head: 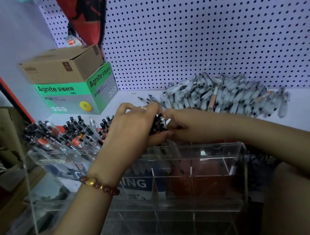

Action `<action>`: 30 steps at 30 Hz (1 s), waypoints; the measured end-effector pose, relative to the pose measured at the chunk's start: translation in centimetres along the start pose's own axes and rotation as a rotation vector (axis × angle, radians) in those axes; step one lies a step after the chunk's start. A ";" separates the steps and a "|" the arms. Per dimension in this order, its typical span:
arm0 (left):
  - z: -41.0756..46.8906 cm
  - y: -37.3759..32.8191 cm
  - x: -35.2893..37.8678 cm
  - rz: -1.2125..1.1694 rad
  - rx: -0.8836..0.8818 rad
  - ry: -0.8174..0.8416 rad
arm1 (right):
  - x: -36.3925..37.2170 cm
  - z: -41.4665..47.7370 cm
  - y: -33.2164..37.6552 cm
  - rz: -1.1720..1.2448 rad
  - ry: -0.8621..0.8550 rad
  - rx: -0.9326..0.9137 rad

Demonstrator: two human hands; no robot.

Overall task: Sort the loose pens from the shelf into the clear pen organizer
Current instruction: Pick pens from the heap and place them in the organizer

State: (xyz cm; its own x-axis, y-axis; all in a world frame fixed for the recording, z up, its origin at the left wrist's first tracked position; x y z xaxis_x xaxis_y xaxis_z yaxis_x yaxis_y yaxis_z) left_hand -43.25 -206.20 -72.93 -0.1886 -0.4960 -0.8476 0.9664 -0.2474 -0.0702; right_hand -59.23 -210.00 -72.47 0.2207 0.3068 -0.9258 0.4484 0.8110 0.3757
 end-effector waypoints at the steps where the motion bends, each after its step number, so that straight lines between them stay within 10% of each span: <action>1: 0.0 0.1 0.0 0.012 0.005 0.011 | 0.1 0.0 0.0 -0.027 0.010 0.003; 12: -0.3 0.7 -0.3 0.028 -0.005 -0.010 | -0.7 0.0 -0.8 0.183 -0.041 0.002; 17: 0.0 2.0 -1.6 -0.169 -0.092 -0.085 | -3.7 1.7 -2.9 0.362 -0.324 0.081; 26: 0.2 4.1 -1.9 -0.361 -0.269 -0.060 | -2.0 10.6 -9.7 -0.647 0.000 0.050; 30: 0.0 4.3 -2.2 -0.434 -0.287 -0.031 | -0.3 12.2 -10.5 -0.740 0.041 0.118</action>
State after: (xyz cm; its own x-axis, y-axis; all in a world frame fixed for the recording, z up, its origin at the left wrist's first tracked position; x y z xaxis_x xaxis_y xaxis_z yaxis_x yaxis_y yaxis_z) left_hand -38.67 -206.16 -71.36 -0.5836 -0.4238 -0.6927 0.8061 -0.1997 -0.5570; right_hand -53.41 -224.66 -75.63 -0.2061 -0.2774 -0.9384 0.5576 0.7548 -0.3456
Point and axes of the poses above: each hand's wrist, its own z-axis towards the middle knuckle, its own x-axis out of the palm, y = z × x, the point moved 1 cm from there along z, towards the middle knuckle, and after that the axes turned 15 degrees about -x, right-handed, at the moved point
